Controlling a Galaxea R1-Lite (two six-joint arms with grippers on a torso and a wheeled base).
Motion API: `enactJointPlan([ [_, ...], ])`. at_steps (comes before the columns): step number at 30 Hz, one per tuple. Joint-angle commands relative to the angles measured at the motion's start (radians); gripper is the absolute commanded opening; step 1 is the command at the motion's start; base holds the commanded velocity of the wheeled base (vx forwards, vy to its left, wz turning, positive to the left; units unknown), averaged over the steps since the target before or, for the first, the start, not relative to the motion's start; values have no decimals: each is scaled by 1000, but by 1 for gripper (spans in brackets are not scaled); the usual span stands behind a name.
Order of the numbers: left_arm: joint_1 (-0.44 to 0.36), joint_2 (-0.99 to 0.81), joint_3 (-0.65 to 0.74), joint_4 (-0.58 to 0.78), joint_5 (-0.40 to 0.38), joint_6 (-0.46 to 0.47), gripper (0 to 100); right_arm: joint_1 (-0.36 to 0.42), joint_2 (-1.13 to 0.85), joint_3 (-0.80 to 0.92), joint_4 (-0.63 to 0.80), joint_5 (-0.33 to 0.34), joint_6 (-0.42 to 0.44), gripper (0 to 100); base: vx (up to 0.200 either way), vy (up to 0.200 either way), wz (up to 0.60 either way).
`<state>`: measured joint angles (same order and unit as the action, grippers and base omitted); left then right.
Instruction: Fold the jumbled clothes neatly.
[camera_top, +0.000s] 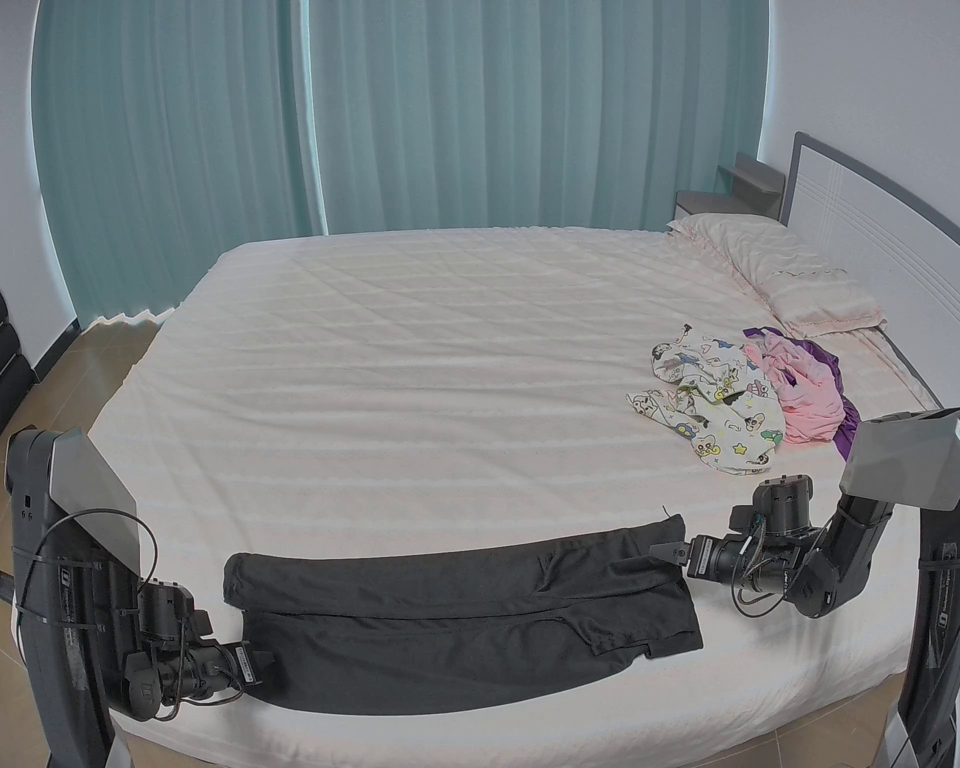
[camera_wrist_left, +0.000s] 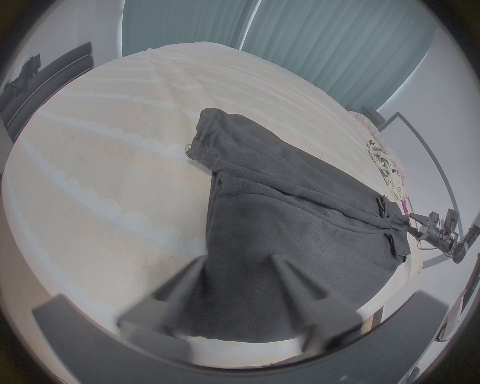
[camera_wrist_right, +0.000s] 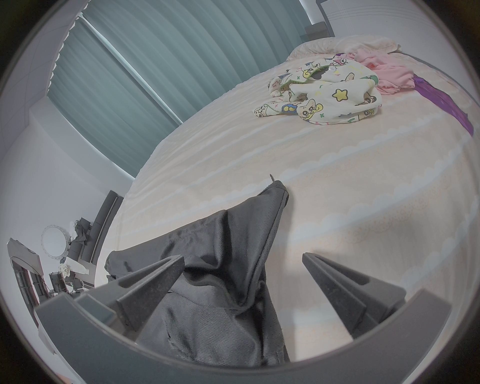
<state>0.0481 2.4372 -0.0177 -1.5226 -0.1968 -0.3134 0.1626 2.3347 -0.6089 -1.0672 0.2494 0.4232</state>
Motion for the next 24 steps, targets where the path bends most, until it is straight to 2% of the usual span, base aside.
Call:
enactJointPlan([
  [1,9,5,16,2,16,-1,0,2,2,0,0,1,0,100,0,0,0],
  [6,22,3,16,28,57,-1,0,0,2,-2,0,1,0,100,0,0,0],
  [8,26,-1,16,47,108,-1,0,0,3,-2,0,1,0,100,0,0,0],
  [20,38,-18,18,67,112,-15,0,2,5,-2,1,1,0,100,0,0,0],
  [21,38,-18,16,71,112,-16,100,2,3,-2,1,1,0,100,0,0,0],
  [24,36,-20,16,76,111,-21,100,2,2,0,1,1,0,100,0,0,0],
])
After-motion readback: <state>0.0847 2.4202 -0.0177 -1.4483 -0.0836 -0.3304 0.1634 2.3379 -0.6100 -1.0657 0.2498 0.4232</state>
